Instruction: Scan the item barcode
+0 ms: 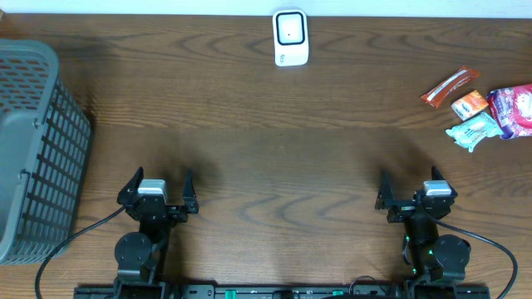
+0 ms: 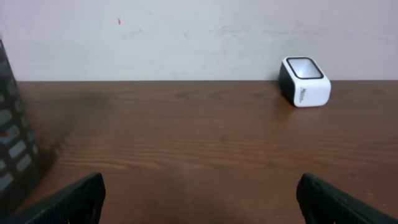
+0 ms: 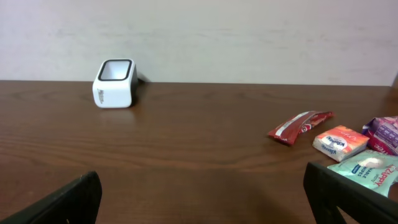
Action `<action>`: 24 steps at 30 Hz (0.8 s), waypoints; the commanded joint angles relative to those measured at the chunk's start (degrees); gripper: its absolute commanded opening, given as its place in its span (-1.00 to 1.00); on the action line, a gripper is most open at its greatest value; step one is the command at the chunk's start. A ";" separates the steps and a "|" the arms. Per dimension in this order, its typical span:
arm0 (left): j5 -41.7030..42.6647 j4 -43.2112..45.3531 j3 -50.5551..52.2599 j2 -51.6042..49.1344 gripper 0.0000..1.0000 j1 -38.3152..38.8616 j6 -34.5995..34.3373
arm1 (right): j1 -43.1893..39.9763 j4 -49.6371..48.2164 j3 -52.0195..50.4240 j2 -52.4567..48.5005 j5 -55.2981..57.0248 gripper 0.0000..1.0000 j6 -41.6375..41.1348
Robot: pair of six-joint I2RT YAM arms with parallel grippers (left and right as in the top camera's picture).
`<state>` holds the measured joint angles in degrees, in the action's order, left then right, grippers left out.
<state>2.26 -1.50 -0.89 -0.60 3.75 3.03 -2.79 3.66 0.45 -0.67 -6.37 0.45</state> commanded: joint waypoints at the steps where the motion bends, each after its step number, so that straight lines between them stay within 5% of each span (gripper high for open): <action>1: -1.27 -2.78 0.66 0.52 0.96 -1.07 1.46 | -0.22 0.22 -0.13 0.35 0.26 0.99 -0.81; 24: -1.86 -2.93 0.66 0.52 0.96 -1.11 -1.31 | -0.22 0.22 -0.13 0.35 0.26 0.99 -0.81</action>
<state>2.22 -1.54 -0.89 -0.60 2.98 2.55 -2.79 3.66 0.45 -0.67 -6.37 0.43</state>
